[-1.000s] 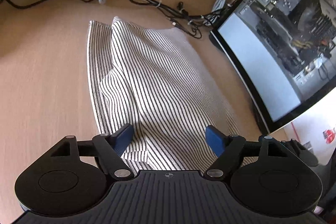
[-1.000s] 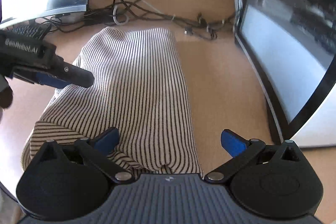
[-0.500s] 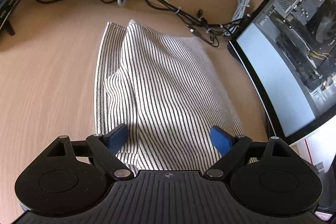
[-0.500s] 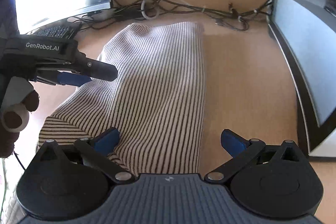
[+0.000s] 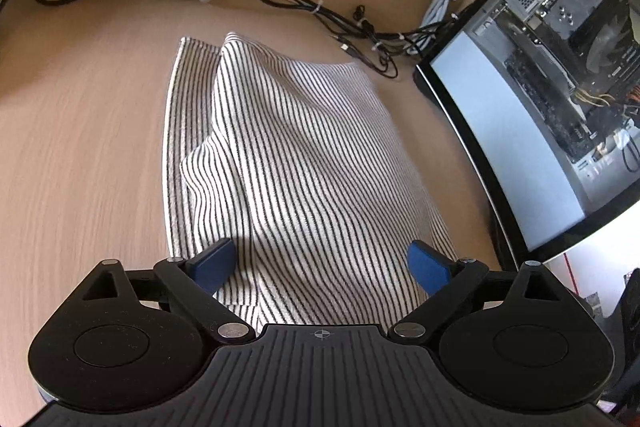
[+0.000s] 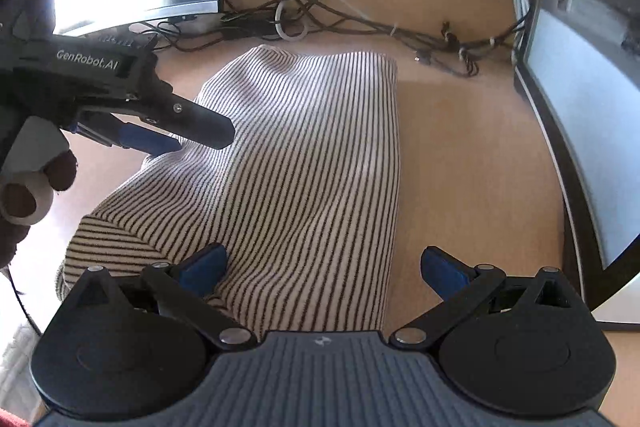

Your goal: Fold clothes

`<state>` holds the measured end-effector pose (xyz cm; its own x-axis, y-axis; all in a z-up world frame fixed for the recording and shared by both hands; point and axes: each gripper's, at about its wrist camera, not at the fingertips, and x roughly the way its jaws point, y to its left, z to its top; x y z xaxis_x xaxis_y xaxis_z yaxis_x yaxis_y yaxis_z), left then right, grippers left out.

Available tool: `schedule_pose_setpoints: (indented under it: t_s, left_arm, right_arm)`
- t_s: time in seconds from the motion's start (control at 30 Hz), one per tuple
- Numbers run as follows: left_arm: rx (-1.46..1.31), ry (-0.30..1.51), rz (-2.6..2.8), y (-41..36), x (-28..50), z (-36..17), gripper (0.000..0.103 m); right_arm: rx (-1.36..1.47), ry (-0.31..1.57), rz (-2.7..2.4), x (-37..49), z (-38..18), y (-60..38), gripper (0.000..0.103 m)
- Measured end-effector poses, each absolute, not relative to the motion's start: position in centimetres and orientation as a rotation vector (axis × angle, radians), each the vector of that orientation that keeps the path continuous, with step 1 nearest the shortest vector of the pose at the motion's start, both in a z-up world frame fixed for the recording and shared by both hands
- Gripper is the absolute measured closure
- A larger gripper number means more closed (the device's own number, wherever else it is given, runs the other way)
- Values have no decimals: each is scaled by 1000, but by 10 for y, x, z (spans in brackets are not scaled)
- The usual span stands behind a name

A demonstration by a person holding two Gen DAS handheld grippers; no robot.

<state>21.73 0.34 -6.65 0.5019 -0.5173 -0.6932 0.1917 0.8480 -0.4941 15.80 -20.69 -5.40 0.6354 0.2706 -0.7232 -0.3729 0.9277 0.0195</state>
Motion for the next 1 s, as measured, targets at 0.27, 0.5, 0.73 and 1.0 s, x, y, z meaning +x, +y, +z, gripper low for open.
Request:
schedule_pose_setpoints:
  t_s: [0.27,0.5,0.73,1.0]
  left_arm:
    - [-419,960,-471,13,214,-67,7]
    - [-437,942,-483,14,208,-68,6]
    - [-420,947,-500,14,209,-67,4]
    - [-384,981,-535,11,214,-67,1]
  right_arm:
    - [-225,767,331,151,-49,-194,0]
    - [-59,805,298,153,-56,-209,0]
    - [-54,770,289,148,-61,-209,0]
    - [-47,732,248,138,-64,-207,0]
